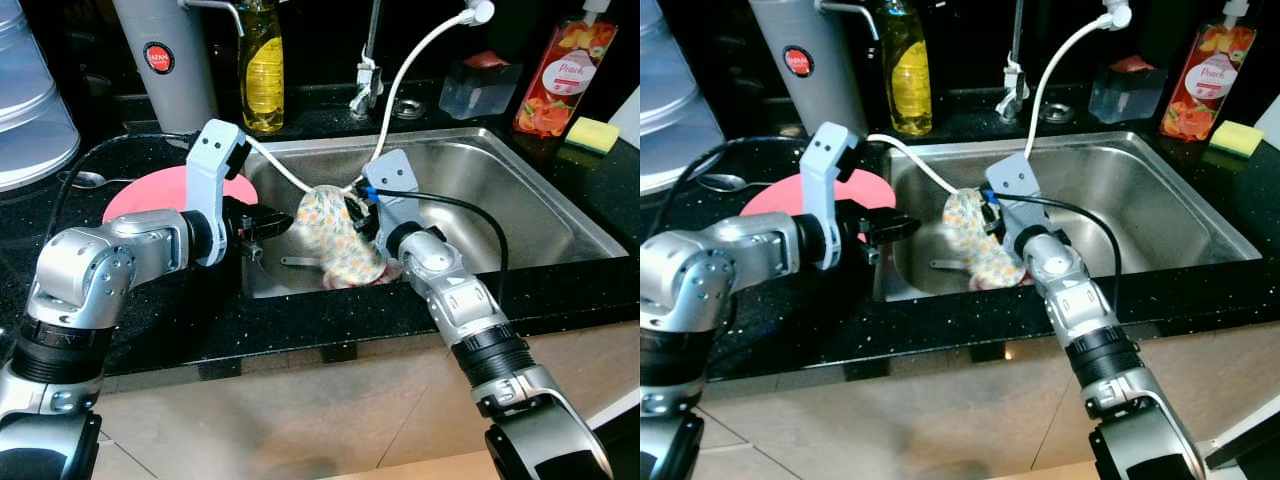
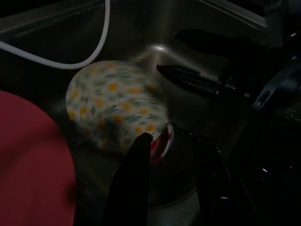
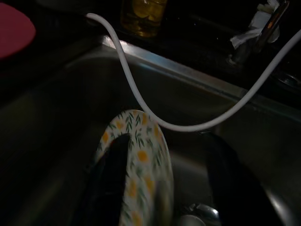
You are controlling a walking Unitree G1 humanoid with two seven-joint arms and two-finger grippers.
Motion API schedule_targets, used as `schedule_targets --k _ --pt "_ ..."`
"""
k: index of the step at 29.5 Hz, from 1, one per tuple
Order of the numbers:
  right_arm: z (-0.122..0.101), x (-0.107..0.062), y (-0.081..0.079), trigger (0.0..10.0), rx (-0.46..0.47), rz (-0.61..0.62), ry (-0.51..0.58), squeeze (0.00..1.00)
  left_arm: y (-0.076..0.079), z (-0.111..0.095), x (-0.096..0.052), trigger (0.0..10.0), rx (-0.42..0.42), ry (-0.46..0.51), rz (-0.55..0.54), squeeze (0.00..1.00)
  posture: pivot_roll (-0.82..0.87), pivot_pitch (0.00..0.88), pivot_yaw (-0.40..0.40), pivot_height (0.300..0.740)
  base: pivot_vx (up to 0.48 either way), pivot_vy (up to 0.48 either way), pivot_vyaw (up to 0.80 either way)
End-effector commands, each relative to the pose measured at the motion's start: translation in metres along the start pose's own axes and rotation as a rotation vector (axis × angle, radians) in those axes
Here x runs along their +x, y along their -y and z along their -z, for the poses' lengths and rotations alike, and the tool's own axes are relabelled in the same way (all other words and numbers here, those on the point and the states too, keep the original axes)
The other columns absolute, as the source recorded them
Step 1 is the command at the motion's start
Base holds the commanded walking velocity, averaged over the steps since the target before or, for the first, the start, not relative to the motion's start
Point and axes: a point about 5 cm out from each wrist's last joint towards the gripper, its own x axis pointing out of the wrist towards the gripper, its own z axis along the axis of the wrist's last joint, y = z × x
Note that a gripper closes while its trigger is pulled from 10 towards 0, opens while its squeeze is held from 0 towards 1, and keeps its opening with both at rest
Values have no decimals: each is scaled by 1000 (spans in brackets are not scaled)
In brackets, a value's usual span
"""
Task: Kitchen organization
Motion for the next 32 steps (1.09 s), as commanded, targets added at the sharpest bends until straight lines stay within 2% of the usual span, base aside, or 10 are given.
schedule_targets --k 1,7,8,9,10,18,23,24,27,32 --pt "1 1 0 10000 -2 3 3 1000 0 4 0 10000 13 -18 -5 0 -75 129 33 740 0 0 0" --pt "-8 0 12 10000 13 77 57 1000 -1 3 1 10000 15 -9 -15 0 -75 129 34 740 0 0 0" --pt "-11 -1 15 10000 15 90 71 153 -1 3 1 10000 14 -8 -18 0 -75 129 34 740 0 0 0" --pt "-11 -1 15 10000 15 90 71 153 -1 3 1 10000 14 -8 -18 0 -75 129 34 740 0 0 0" --pt "-14 -2 18 10000 14 103 90 0 -2 3 1 10000 17 -6 -25 0 -77 129 35 740 0 0 0" --pt "-46 -15 35 10000 92 166 254 0 -17 -6 -1 10000 12 66 -155 0 -77 131 37 740 0 0 0" --pt "-68 -31 46 10000 426 161 399 0 -54 -12 -18 10000 -11 147 -481 0 -75 136 44 740 0 0 0" --pt "-68 -31 46 10000 426 161 399 0 -54 -12 -18 10000 -11 147 -481 0 -75 136 44 740 0 0 0" --pt "-68 -35 49 10000 523 165 419 0 -81 -21 -39 10000 -68 263 -682 0 -65 138 45 740 0 0 0" --pt "-67 -35 49 10000 529 167 407 0 -102 -13 -53 10000 -179 255 -867 0 -60 136 47 740 0 0 0"
